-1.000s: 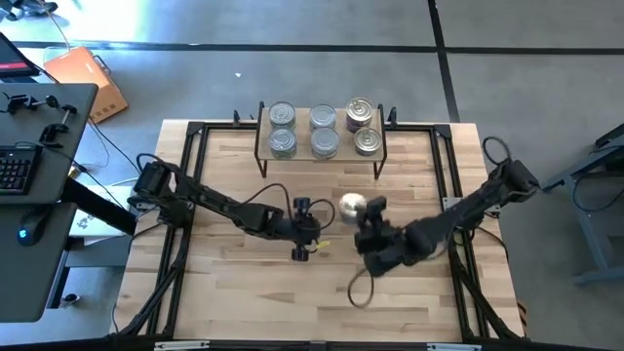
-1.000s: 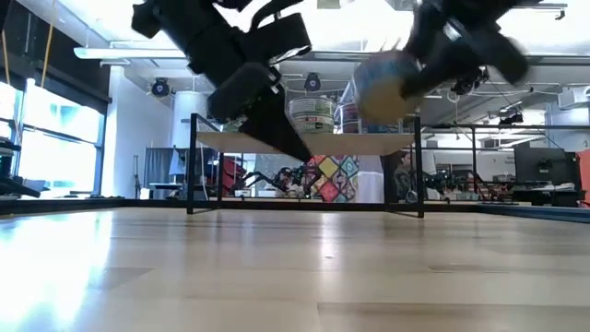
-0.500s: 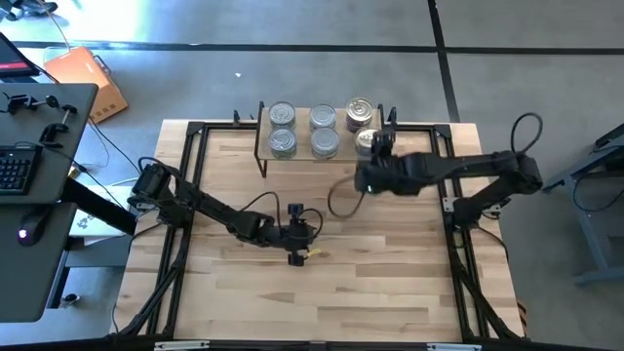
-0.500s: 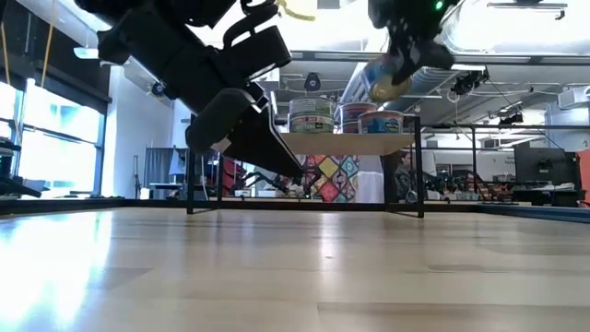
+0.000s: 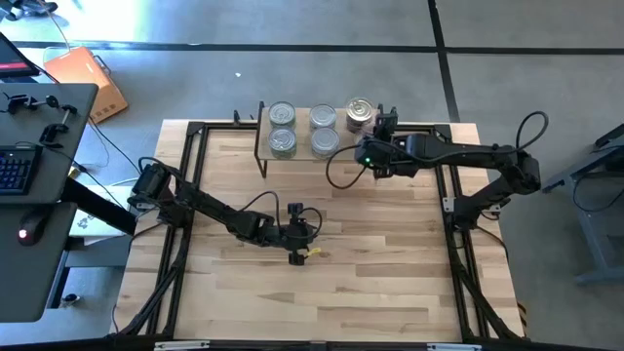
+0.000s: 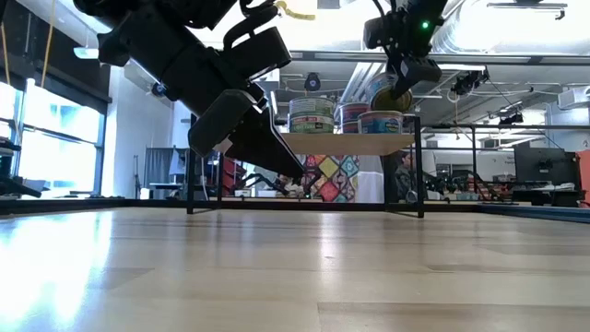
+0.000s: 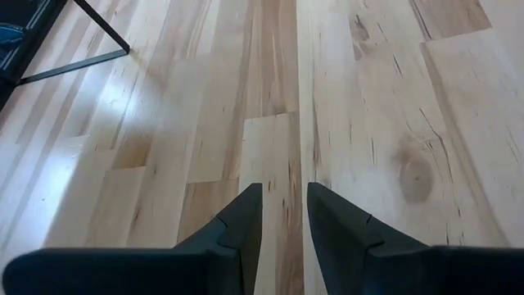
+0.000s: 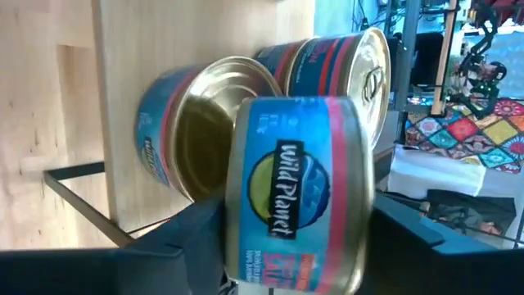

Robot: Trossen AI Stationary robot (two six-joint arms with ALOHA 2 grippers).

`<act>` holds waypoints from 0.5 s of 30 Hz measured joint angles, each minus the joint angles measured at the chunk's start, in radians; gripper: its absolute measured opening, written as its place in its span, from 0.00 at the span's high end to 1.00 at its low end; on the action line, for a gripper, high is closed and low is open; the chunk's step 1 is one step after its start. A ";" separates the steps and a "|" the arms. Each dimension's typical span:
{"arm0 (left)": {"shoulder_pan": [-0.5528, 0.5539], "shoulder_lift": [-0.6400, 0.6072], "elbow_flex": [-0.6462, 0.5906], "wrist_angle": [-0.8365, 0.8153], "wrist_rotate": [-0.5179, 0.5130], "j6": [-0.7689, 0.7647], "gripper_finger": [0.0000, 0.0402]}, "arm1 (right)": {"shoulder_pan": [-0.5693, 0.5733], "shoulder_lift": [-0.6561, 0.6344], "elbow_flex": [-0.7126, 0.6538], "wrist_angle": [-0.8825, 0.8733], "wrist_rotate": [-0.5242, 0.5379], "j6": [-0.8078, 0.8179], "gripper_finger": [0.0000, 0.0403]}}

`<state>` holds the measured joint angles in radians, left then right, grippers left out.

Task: Stack canned seafood by type on shelf
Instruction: Stack the blue tuna can on top of the bottom blue tuna can on the shelf

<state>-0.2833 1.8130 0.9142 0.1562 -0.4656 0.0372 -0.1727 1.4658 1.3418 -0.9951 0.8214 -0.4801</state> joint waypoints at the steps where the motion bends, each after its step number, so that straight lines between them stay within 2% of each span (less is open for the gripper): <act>1: 0.000 0.000 0.000 0.000 0.000 0.000 0.78 | 0.000 0.000 0.000 0.000 -0.004 0.000 0.44; 8: 0.000 0.000 0.000 0.000 0.000 0.000 0.78 | 0.000 0.000 0.000 0.000 -0.116 -0.016 0.42; 15: 0.000 0.000 0.000 0.000 0.000 0.000 0.78 | 0.000 0.000 0.000 0.010 -0.124 -0.018 0.42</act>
<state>-0.2832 1.8130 0.9142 0.1558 -0.4651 0.0372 -0.1726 1.4658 1.3418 -0.9854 0.6977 -0.4984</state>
